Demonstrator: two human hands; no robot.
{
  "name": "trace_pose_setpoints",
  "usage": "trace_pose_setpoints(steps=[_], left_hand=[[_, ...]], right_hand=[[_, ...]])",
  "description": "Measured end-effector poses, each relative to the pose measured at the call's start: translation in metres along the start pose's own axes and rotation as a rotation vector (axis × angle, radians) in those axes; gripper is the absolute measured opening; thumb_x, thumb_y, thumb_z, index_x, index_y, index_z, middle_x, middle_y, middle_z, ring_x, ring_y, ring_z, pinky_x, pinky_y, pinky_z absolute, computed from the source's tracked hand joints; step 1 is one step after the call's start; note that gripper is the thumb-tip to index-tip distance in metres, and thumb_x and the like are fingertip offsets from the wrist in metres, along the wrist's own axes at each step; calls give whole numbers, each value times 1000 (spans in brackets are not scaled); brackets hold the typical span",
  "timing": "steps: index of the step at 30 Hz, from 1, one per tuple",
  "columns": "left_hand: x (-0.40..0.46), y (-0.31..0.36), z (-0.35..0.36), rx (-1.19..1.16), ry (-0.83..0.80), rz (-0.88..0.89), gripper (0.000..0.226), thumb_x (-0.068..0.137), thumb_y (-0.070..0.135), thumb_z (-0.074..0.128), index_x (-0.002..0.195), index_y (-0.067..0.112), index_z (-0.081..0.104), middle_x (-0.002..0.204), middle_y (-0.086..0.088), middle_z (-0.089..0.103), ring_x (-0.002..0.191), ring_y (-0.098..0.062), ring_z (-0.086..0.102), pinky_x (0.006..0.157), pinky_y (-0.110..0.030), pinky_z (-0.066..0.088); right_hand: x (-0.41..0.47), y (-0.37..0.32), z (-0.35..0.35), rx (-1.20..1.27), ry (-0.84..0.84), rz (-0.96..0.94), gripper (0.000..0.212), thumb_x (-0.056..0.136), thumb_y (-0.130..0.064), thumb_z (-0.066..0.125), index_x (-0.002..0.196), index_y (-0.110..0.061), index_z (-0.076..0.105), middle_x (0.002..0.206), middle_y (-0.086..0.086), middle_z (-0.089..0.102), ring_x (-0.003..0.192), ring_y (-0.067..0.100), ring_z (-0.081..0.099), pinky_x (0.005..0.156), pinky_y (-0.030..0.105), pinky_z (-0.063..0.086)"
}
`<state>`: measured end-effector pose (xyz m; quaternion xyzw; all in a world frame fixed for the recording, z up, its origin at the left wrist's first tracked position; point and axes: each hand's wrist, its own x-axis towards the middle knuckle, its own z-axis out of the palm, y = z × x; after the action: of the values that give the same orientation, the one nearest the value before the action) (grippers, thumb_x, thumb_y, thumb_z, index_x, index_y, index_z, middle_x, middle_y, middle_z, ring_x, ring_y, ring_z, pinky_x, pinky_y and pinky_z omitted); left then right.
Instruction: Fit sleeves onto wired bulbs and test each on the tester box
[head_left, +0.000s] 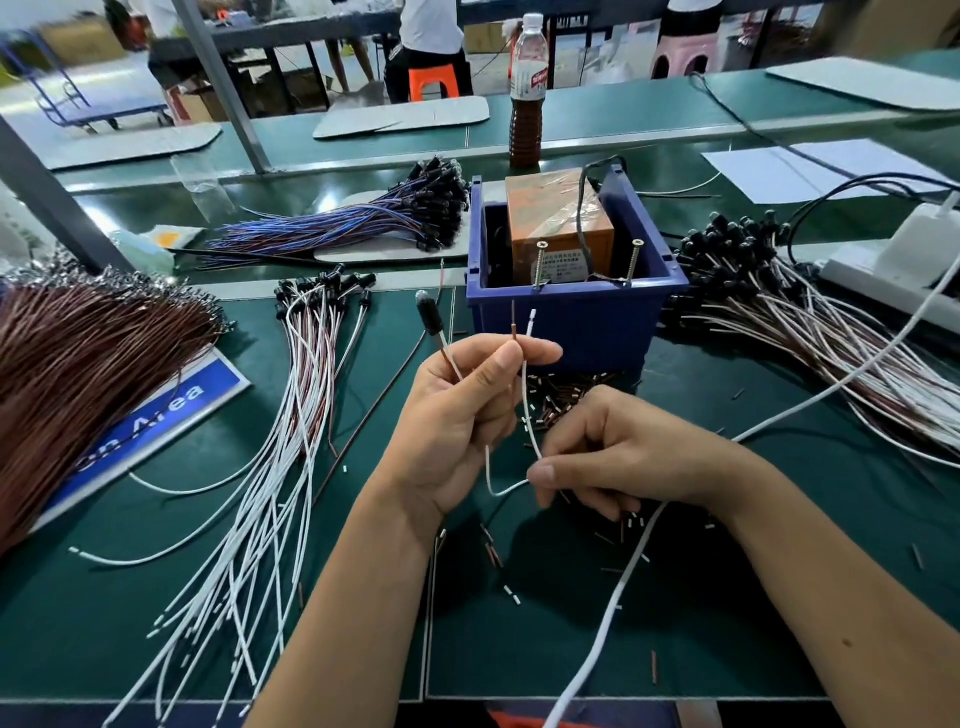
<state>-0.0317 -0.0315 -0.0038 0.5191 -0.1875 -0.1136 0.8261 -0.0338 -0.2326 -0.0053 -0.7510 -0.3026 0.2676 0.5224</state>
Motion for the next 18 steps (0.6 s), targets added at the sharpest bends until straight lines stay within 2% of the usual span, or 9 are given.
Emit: trace_pose_setpoints(steps=[2,4,6,9,11,14,18], left_hand=[[2,0,-2,-43,48,-46,22,91,31,67,94,14,81,63,5,42,44,0,21,39,-10,25],[3,-1,-4,-99,91,-108,19,90,28,67,86,16,81,77,-4,62,41,0,24,36,-9,23],[3,-2,-6,-151,99,-176,21,91,23,63,83,16,81,83,0,71,40,1,28,36,-8,20],[3,-4,-5,-182,70,-257,24,91,19,59,80,14,80,79,-2,71,37,2,30,33,-8,20],[4,-5,-2,-183,34,-289,22,91,18,60,79,12,78,77,-3,70,36,2,31,32,-8,21],[3,-6,2,-133,-27,-302,21,93,19,61,80,11,76,73,2,68,36,3,32,33,-7,23],[3,-7,3,-126,-26,-309,23,93,18,60,80,11,78,76,1,70,37,3,32,33,-6,25]], right_hand=[[-1,0,-2,1,-6,-5,25,97,-39,70,87,-18,79,52,3,62,39,13,46,43,20,36],[-4,0,-6,57,35,-40,24,96,-38,71,93,-15,79,61,5,67,43,13,50,43,17,37],[-7,0,-11,150,118,-91,30,97,-40,69,99,-11,77,69,8,69,46,11,52,41,15,35],[-4,4,-13,322,327,-152,38,100,-44,64,106,-7,72,75,12,68,47,11,51,36,15,33],[1,5,-11,355,450,-180,31,102,-36,60,110,-8,69,79,13,69,47,13,52,36,17,33],[4,5,-7,273,501,-185,21,101,-29,61,108,-10,67,79,9,69,49,15,53,36,20,34],[3,4,-7,236,520,-205,14,103,-20,62,96,-8,64,73,6,66,47,13,49,39,19,30]])
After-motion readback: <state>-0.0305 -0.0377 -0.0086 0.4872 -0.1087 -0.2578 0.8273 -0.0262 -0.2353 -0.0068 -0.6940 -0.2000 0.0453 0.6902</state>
